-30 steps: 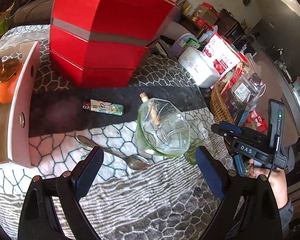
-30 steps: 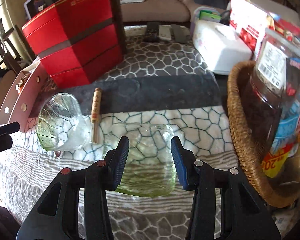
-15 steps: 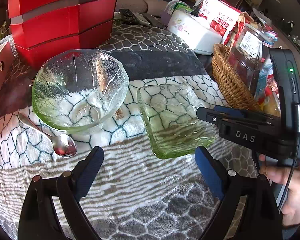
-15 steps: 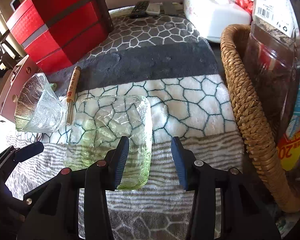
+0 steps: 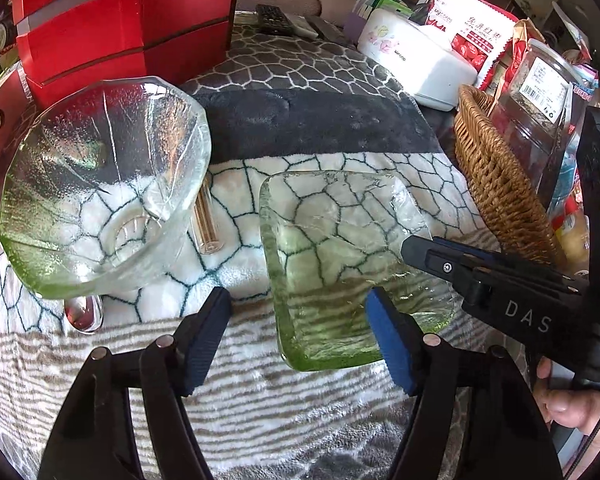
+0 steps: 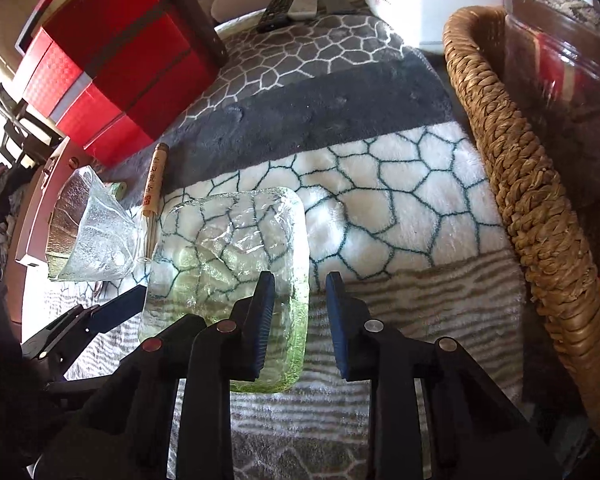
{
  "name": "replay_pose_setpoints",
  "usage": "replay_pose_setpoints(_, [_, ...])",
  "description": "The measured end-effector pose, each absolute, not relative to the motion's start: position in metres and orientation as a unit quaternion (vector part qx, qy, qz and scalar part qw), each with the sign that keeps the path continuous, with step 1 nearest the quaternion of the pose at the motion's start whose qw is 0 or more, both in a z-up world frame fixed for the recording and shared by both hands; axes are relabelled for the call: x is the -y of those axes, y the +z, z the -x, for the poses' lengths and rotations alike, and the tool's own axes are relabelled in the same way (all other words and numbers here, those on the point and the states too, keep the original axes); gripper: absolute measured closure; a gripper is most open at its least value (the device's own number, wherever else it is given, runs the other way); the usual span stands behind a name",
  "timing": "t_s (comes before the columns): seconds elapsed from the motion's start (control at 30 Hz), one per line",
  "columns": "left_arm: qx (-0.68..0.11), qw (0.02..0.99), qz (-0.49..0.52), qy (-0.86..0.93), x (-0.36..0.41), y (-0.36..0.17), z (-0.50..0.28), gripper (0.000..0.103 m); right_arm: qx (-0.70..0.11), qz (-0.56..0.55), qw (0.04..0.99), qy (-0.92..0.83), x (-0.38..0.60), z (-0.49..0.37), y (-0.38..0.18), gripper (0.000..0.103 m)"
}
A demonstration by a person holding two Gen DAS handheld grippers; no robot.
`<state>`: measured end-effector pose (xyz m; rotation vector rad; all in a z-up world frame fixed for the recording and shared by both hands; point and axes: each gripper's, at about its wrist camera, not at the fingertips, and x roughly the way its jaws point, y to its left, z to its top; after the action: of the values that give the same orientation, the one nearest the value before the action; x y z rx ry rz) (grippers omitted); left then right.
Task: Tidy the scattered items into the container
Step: 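Move the right tool back to the square green glass dish, then close the right tool on the square green glass dish edge and lift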
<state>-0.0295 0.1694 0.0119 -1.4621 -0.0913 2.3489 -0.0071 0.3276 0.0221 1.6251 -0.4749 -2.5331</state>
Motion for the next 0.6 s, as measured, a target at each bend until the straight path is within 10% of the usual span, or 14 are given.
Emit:
replay_pose_setpoints(0.3, [0.026, 0.183, 0.518, 0.835, -0.1799, 0.0128, 0.0304, 0.062, 0.158, -0.528, 0.058, -0.832, -0.3218, 0.0089, 0.02, 0.08])
replay_pose_setpoints(0.6, [0.024, 0.186, 0.513, 0.838, -0.1793, 0.0123, 0.0305, 0.063, 0.171, -0.526, 0.06, -0.831, -0.3238, 0.0081, 0.0207, 0.081])
